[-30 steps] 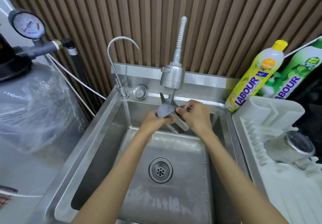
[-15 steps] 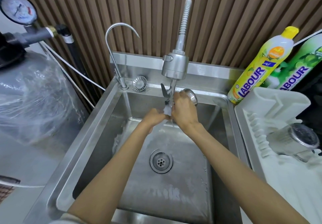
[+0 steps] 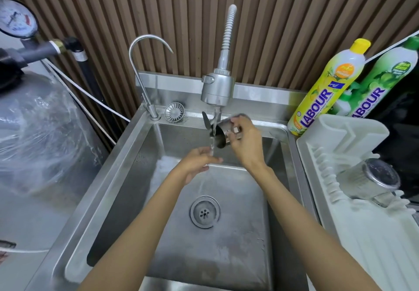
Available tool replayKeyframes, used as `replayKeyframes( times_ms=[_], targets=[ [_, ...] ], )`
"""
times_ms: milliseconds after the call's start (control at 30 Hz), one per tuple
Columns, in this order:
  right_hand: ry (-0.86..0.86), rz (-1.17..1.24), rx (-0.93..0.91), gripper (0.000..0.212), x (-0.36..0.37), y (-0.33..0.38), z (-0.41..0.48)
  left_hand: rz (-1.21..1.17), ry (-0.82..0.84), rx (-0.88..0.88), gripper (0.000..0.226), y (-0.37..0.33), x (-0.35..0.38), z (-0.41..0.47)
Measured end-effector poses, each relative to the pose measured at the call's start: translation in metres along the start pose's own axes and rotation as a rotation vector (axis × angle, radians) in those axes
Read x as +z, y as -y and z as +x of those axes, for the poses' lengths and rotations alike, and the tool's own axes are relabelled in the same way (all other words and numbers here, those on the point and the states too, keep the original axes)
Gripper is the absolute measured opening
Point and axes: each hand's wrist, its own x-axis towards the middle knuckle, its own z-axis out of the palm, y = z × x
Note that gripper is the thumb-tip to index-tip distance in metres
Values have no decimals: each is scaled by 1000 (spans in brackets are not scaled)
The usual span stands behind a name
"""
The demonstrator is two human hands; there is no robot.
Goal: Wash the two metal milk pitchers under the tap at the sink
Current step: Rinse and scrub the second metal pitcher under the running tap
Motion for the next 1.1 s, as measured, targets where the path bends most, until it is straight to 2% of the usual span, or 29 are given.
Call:
replayKeyframes(
  times_ms=[67,133,267,400,667,800,900,1000,1100],
  targets=[
    [-8,314,294,19,-10,-1,-5,-75,15,77,61,3,2,-5],
    [26,604,460,23,-15,-3,-19,-116,-44,210,63,4,7,-10],
    [51,938,503,27,-14,2,-41,-54,-237,506,71,2,16,-23],
    [44,1100,474,26,-18,14,-39,32,-303,672,78,-14,19,-38],
    [42,989,403,19,-29,35,-35,170,-387,814,75,-40,10,-58],
    [46,862,408,14,-32,36,-37,287,-502,838,76,-43,9,-70],
    [15,660,460,21,-41,41,-34,284,-549,732,64,-40,11,-70],
    [41,449,510,26,-56,45,-29,242,-485,552,41,-38,16,-67],
    [29,193,455,30,-63,45,-25,209,-335,445,60,-34,15,-58]
  ],
)
